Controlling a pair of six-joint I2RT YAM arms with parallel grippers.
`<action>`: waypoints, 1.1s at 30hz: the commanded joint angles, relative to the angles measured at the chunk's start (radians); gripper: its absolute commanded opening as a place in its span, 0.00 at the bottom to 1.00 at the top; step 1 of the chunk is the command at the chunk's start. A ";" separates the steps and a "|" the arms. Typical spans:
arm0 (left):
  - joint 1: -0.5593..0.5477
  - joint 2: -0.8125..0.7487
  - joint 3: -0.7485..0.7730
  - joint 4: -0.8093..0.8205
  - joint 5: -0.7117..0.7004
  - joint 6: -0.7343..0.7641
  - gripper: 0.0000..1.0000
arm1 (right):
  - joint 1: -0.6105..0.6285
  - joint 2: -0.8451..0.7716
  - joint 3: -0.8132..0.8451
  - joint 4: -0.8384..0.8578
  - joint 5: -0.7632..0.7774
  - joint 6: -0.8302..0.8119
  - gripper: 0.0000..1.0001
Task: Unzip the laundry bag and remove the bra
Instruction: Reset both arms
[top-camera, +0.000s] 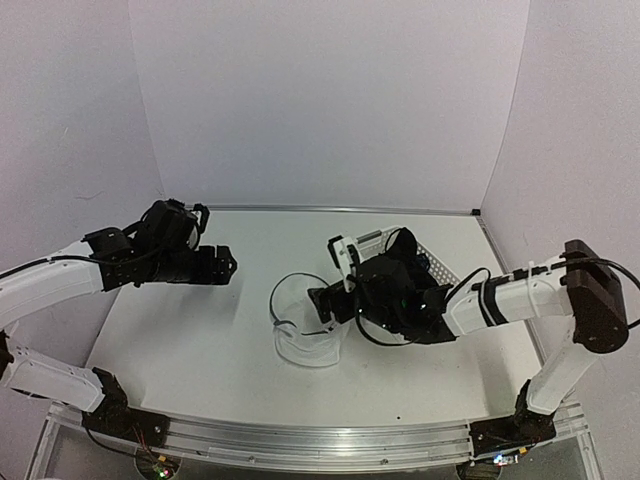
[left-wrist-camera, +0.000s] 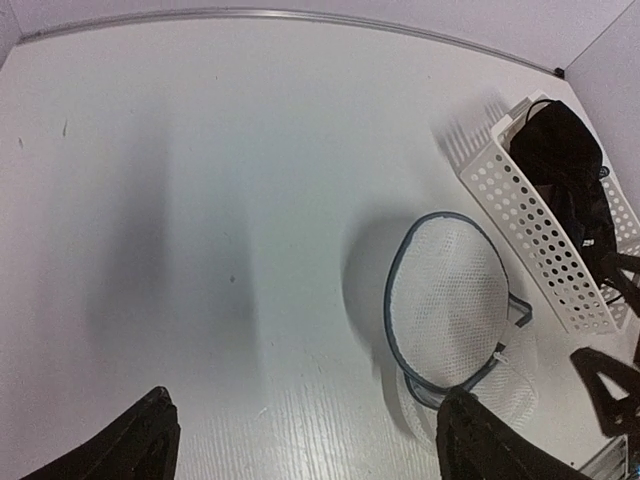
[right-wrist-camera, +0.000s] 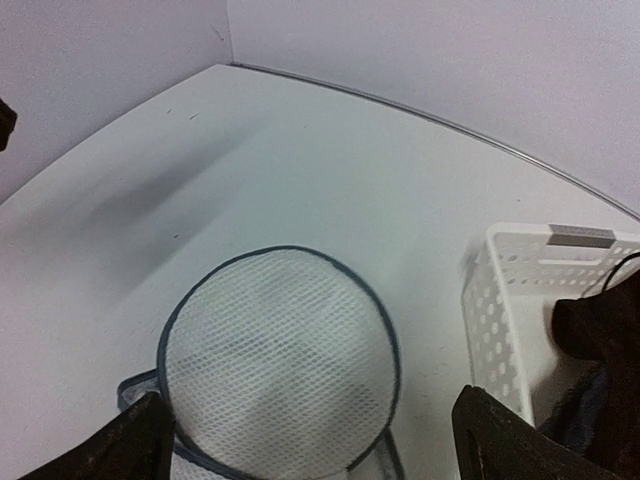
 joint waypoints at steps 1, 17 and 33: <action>0.000 -0.003 0.086 0.035 -0.107 0.084 0.95 | -0.095 -0.109 0.040 -0.088 -0.004 -0.008 0.98; 0.210 0.042 0.168 0.076 -0.011 0.194 0.99 | -0.458 -0.500 -0.029 -0.414 -0.141 0.162 0.98; 0.352 -0.226 0.087 0.083 -0.042 0.188 0.99 | -0.462 -0.859 -0.200 -0.526 -0.101 0.212 0.98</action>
